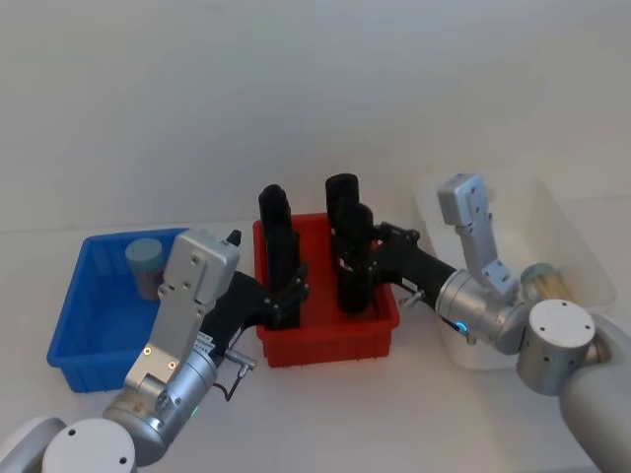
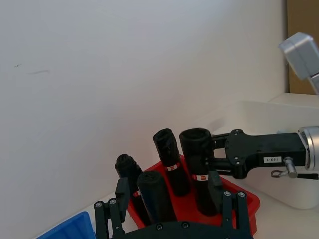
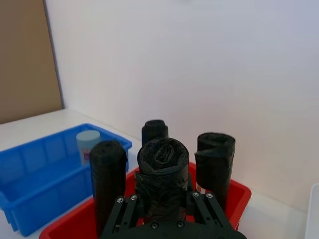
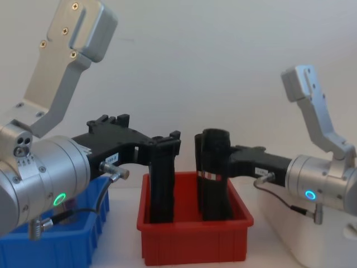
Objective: Pick the cotton swabs from the blue box and place them into the white box.
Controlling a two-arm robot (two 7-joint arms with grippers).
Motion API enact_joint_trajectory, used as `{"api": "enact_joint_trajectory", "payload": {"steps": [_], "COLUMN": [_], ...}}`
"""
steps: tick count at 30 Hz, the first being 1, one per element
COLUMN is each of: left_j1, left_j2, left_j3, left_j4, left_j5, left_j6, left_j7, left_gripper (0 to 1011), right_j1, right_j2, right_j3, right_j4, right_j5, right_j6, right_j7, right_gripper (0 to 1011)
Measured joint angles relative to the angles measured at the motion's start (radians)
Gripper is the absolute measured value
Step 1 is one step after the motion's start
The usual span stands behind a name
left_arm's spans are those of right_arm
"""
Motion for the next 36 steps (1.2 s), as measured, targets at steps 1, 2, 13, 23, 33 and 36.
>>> {"api": "enact_joint_trajectory", "payload": {"steps": [1, 2, 13, 23, 33, 36], "left_j1": [0.000, 0.000, 0.000, 0.000, 0.000, 0.000], "left_j2": [0.000, 0.000, 0.000, 0.000, 0.000, 0.000], "left_j3": [0.000, 0.000, 0.000, 0.000, 0.000, 0.000], "left_j4": [0.000, 0.000, 0.000, 0.000, 0.000, 0.000], "left_j5": [0.000, 0.000, 0.000, 0.000, 0.000, 0.000], "left_j6": [0.000, 0.000, 0.000, 0.000, 0.000, 0.000], "left_j7": [0.000, 0.000, 0.000, 0.000, 0.000, 0.000], "left_gripper": [1004, 1004, 1004, 1004, 1004, 1004], "right_j1": [-0.011, -0.022, -0.190, -0.293, -0.359, -0.375], "right_j2": [0.004, 0.008, 0.068, 0.110, 0.152, 0.165], "right_j3": [0.001, 0.002, 0.013, 0.025, 0.049, 0.058], "right_j4": [-0.023, -0.049, -0.413, -0.627, -0.774, -0.807], "right_j5": [0.003, 0.005, 0.052, 0.068, 0.066, 0.065], "right_j6": [0.004, 0.009, 0.081, 0.148, 0.230, 0.255], "right_j7": [-0.003, -0.006, -0.087, -0.195, -0.310, -0.335], "right_gripper": [419, 416, 369, 358, 358, 358]}}
